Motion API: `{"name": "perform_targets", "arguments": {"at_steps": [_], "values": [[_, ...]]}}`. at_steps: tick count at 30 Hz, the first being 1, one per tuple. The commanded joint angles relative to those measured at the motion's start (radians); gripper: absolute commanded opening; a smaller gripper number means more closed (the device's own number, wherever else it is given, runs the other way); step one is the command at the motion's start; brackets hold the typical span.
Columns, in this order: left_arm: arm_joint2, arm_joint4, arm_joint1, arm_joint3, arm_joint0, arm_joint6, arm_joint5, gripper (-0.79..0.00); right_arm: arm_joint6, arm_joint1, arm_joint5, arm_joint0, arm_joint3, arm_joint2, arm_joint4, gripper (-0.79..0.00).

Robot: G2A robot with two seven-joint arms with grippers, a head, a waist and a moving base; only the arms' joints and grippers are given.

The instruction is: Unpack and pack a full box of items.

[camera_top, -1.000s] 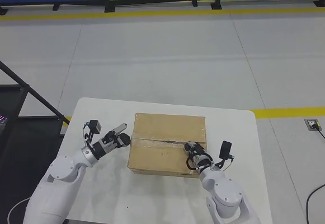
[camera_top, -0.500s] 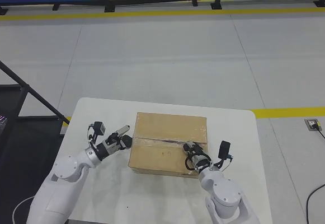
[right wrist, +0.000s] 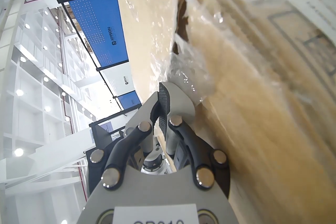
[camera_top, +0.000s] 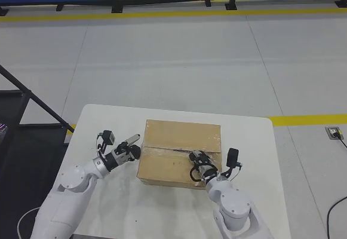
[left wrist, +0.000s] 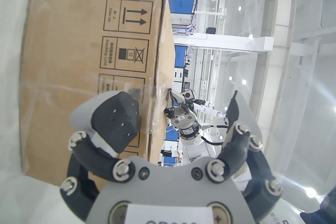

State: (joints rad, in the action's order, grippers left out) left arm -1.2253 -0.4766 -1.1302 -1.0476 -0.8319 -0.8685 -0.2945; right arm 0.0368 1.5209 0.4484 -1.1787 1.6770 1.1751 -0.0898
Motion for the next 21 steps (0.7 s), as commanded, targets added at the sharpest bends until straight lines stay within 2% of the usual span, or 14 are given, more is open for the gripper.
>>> {"name": "perform_targets", "arguments": {"at_steps": [1, 15, 18, 21], "values": [[0.003, -0.002, -0.002, 0.003, 0.003, -0.002, -0.001, 0.000, 0.003, 0.003, 0.005, 0.017, -0.019, -0.014, -0.001, -0.785], [0.009, -0.004, -0.008, 0.012, 0.013, -0.018, -0.011, 0.000, 0.011, 0.036, 0.012, 0.136, -0.134, -0.138, 0.017, -0.785], [0.010, -0.004, -0.009, 0.013, 0.014, -0.021, -0.012, 0.000, -0.015, 0.038, -0.040, 0.155, -0.139, -0.163, 0.054, -0.785], [0.009, -0.007, -0.010, 0.014, 0.014, -0.023, -0.013, 0.000, -0.037, 0.035, -0.147, 0.154, -0.118, -0.178, 0.106, -0.785]]}}
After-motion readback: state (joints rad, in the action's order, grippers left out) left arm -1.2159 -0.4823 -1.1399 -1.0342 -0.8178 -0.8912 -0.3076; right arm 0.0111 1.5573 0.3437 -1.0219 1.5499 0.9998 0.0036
